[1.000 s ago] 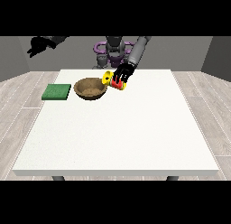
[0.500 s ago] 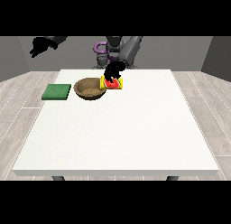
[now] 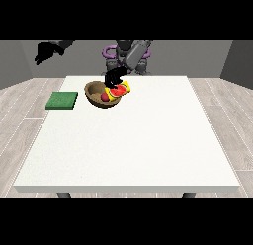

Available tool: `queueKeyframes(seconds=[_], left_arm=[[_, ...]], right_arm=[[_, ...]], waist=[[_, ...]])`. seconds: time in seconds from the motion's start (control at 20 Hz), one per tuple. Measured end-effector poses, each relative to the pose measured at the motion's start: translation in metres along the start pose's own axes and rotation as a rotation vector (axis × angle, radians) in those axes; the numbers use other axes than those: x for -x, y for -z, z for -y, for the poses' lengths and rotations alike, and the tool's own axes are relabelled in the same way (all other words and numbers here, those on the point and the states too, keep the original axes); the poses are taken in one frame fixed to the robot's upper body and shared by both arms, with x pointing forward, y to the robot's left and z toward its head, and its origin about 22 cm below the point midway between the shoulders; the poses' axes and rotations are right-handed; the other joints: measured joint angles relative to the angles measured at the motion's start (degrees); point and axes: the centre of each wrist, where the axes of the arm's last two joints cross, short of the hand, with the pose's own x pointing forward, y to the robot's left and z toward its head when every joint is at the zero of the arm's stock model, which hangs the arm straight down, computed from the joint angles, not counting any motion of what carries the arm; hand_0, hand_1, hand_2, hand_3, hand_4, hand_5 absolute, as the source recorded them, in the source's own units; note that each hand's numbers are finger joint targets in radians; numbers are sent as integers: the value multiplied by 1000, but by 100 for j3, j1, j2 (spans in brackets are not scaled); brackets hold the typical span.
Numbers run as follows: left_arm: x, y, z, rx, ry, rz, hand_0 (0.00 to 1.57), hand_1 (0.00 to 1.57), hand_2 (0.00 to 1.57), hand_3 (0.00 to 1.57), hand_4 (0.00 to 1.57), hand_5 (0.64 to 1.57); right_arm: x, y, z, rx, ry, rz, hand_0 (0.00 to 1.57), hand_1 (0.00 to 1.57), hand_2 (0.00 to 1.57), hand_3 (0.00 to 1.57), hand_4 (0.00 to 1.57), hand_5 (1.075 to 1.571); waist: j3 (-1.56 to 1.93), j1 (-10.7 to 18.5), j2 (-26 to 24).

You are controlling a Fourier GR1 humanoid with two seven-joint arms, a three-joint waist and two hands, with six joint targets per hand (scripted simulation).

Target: Pick the cup and pour the ball into the bowl, then pick the bowl and place it on the pad

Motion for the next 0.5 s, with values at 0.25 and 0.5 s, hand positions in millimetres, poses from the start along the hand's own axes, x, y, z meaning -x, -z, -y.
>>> queueKeyframes(seconds=[0.25,0.5], left_arm=[[-16,3,-14,7,83,34,1530,1530,1571,1571,1473,1222],[-24,10,-32,6,109,54,1530,1530,1571,1571,1485,1210]], right_arm=[[5,0,-8,0,5,-9,0,0,376,659,582,1565],[5,-1,8,4,12,-10,0,0,354,634,585,1564]], waist=[[-5,-4,-26],[-8,14,-40]])
